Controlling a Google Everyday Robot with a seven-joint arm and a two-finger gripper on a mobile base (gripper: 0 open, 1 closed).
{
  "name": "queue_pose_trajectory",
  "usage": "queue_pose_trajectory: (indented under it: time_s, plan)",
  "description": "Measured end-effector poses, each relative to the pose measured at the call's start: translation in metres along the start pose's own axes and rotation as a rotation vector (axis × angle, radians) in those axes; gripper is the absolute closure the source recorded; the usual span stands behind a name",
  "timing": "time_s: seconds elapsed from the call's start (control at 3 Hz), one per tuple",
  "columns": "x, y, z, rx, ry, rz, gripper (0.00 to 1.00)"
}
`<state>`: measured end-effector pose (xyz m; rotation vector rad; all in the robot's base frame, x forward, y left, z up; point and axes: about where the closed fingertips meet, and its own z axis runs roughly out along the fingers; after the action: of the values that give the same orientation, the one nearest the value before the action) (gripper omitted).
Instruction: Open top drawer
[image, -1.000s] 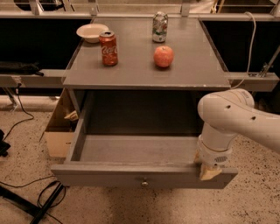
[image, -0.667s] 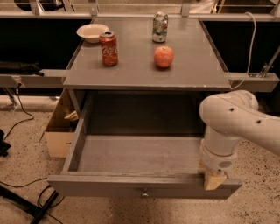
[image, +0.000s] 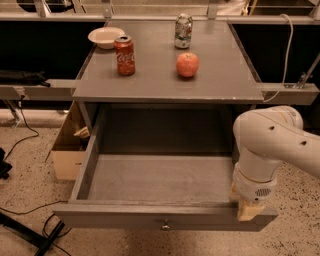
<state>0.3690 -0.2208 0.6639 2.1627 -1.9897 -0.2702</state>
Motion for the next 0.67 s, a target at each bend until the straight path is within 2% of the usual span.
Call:
queue_pose_trajectory:
  time_s: [0.33, 0.67]
  plan:
    - [0.0, 0.0, 0.0, 0.0, 0.0, 0.0, 0.82]
    - [0.0, 0.0, 0.0, 0.0, 0.0, 0.0, 0.59]
